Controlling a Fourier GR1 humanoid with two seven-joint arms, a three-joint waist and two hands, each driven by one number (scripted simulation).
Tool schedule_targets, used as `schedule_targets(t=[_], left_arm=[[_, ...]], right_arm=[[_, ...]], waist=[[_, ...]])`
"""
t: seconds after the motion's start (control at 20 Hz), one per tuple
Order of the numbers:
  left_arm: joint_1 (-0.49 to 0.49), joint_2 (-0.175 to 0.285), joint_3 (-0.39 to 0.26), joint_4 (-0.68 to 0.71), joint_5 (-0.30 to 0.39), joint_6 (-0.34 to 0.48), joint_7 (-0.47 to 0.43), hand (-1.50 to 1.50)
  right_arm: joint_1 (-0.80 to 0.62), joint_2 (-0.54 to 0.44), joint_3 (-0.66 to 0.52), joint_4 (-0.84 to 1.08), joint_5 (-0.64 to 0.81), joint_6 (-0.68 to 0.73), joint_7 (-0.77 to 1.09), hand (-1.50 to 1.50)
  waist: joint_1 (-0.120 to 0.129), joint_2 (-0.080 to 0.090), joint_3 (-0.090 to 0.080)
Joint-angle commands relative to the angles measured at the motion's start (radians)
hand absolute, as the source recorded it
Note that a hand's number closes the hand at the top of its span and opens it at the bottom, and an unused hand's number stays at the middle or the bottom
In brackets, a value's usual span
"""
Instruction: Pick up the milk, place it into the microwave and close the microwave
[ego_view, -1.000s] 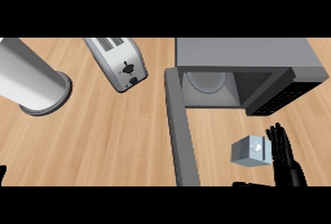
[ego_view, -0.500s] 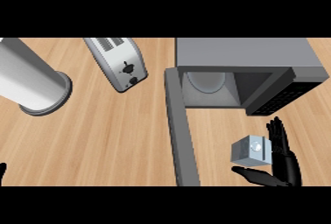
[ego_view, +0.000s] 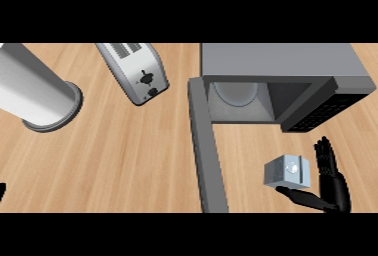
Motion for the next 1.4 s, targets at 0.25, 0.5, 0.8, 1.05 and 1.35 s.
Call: schedule_targets(t=[0.25,0.5,0.8,1.05,1.35], left_arm=[[0.019,-0.006,-0.05,-0.032,-0.006,0.017,0.028,-1.5],[-0.039,-0.006,0.014,0.067,-0.019,-0.003,-0.024,-1.5],[0.03,-0.006,-0.002,-0.009,0.028,0.0,0.001,-1.5],[0.049,-0.006,0.02,0.018,0.065,-0.056,-0.016,-1.5],[-0.046,-0.001,0.03,-0.005,0.054,0.001,0.048,-1.5]], right_arm=[[-0.028,-0.035,0.121,0.072,-0.046,0.427,-0.067,-1.5],[0.02,-0.026,0.097,0.021,-0.036,0.348,-0.16,1.5],[-0.017,0.055,0.054,-0.104,-0.046,0.121,-0.085,1.5],[-0.148,-0.004,0.004,0.065,-0.085,0.223,-0.139,1.5],[-0.209,-0.072,0.009,0.143,-0.063,0.307,-0.199,1.5]], waist=[[0.004,-0.001,0.001],[-0.007,-0.002,-0.001],[-0.005,-0.003,-0.001],[0.003,-0.001,0.0],[-0.004,-0.001,-0.001]])
